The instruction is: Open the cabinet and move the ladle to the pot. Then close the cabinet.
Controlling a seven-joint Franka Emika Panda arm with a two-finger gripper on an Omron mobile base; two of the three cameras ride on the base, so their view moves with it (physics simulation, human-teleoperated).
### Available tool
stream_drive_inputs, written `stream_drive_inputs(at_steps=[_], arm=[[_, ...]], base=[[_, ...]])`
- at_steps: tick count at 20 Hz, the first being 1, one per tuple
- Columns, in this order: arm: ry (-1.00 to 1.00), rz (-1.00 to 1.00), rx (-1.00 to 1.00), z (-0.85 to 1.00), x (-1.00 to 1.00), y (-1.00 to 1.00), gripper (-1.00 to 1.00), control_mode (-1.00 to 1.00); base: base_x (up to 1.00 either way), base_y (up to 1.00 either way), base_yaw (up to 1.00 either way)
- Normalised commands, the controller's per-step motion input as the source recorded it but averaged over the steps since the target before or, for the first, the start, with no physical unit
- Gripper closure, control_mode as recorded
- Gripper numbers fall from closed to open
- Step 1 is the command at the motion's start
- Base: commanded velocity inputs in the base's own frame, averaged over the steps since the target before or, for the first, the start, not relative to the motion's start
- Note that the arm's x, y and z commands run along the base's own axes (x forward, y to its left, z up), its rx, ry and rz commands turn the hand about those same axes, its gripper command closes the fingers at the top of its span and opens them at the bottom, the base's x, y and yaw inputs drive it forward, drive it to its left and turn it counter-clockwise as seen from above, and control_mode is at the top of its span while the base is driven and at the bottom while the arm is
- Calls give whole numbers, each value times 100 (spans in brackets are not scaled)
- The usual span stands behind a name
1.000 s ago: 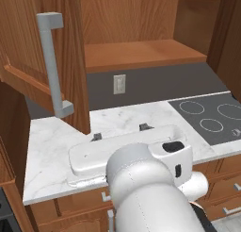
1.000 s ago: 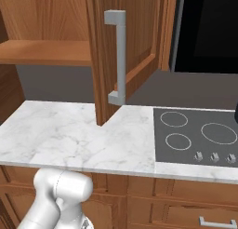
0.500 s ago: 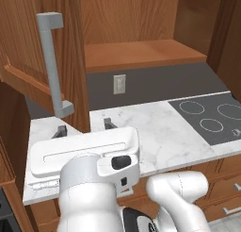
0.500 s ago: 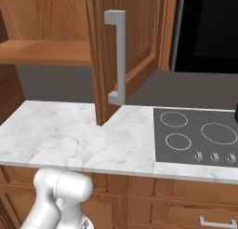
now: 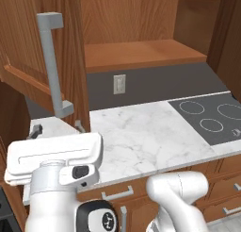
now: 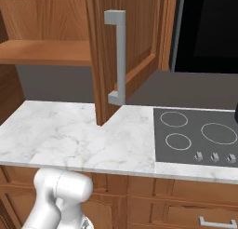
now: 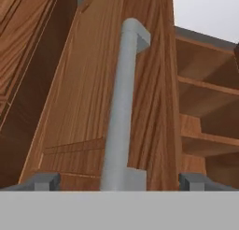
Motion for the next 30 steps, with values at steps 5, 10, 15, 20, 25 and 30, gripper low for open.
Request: stream_drive_inputs(at_steps=[5, 10, 15, 20, 25, 30], arm=[[-11, -11, 0, -17, 66, 49, -100, -100], [-11, -12, 0, -2, 66, 38, -100, -100], [-10, -14, 0, 0, 61, 13, -100, -100], [-5, -18, 0, 0, 58, -9, -100, -100], [0, -19, 0, 7, 64, -43, -100, -100], [0, -16, 0, 11, 65, -68, -100, -100]], base=[[0, 0, 0], [0, 0, 0], [0, 0, 0], [0, 0, 0], [0, 0, 0], [0, 0, 0]])
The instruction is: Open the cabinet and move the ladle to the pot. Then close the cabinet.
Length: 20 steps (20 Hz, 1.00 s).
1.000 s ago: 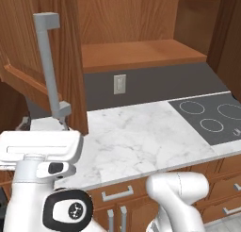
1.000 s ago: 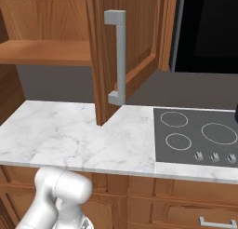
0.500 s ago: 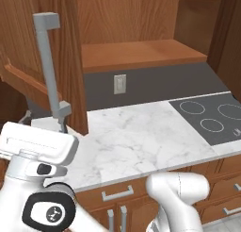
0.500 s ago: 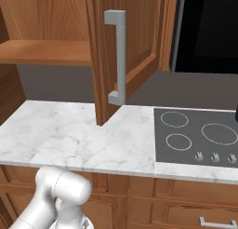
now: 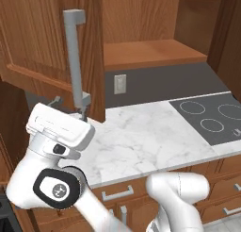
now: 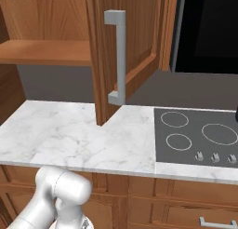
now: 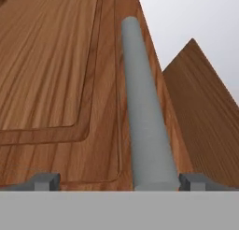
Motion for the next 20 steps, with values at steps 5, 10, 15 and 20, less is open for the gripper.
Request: stream_drive_inputs(at_steps=[5, 10, 15, 20], arm=[[0, -11, 0, 8, 67, -71, -100, -100], [0, -5, 0, 1, 54, -50, -100, -100], [0, 0, 5, 0, 31, -16, -100, -100], [0, 1, 16, 0, 49, -13, -100, -100]], base=[[0, 0, 0], [0, 0, 0], [0, 0, 0], [0, 0, 0]])
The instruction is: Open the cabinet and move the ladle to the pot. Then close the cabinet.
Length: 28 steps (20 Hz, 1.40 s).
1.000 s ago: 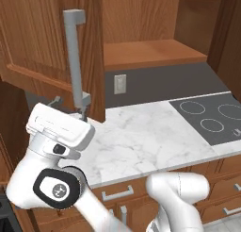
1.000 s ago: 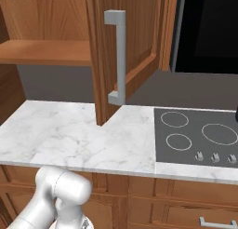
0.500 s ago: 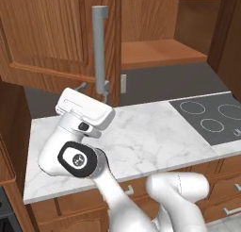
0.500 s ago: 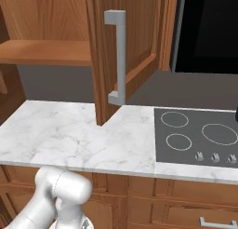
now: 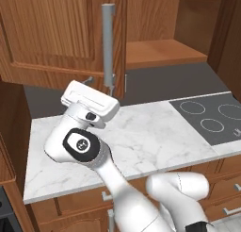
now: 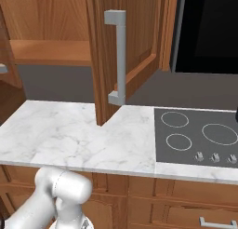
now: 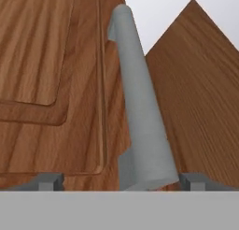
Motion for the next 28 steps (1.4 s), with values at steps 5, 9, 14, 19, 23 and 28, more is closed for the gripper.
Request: stream_drive_inputs(at_steps=[5, 9, 14, 19, 23, 28], arm=[[1, 10, 27, 0, 76, -13, -100, -100], [4, 14, 31, 0, 93, -1, -100, -100], [3, 15, 27, 0, 95, 0, -100, -100], [2, 16, 23, -4, 94, 0, -100, -100], [0, 16, 18, -14, 66, 3, -100, -100], [0, 15, 14, -18, 40, 3, -100, -100]], base=[[0, 0, 0], [0, 0, 0], [0, 0, 0], [0, 0, 0], [0, 0, 0], [0, 0, 0]])
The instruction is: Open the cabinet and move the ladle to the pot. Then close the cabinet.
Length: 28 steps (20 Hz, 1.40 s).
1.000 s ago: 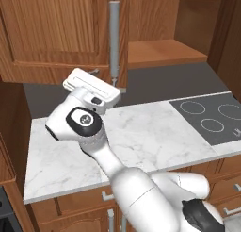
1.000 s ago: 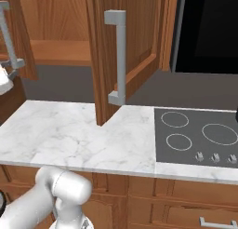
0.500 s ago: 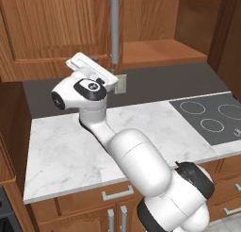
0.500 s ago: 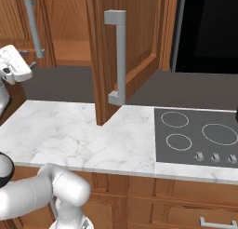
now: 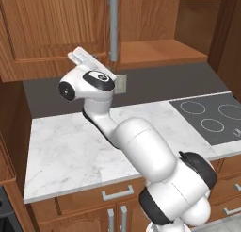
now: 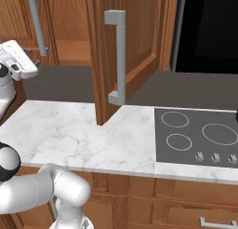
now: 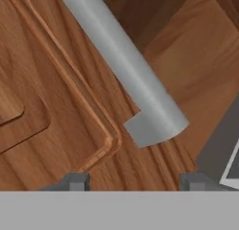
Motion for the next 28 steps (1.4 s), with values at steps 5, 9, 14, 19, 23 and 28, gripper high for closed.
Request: stream_drive_inputs(at_steps=[5, 9, 14, 19, 23, 28], arm=[[0, 13, 12, -19, 58, 0, -100, -100], [0, 11, 12, -13, 66, 0, -100, -100], [-1, 4, 3, 0, -64, 0, -100, -100], [-1, 0, 0, 8, -100, 0, -100, -100], [0, 0, 1, 45, -100, -3, -100, -100], [0, 0, 0, 74, -100, -23, -100, -100]], base=[[0, 0, 0], [0, 0, 0], [0, 0, 0], [0, 0, 0], [0, 0, 0], [0, 0, 0]])
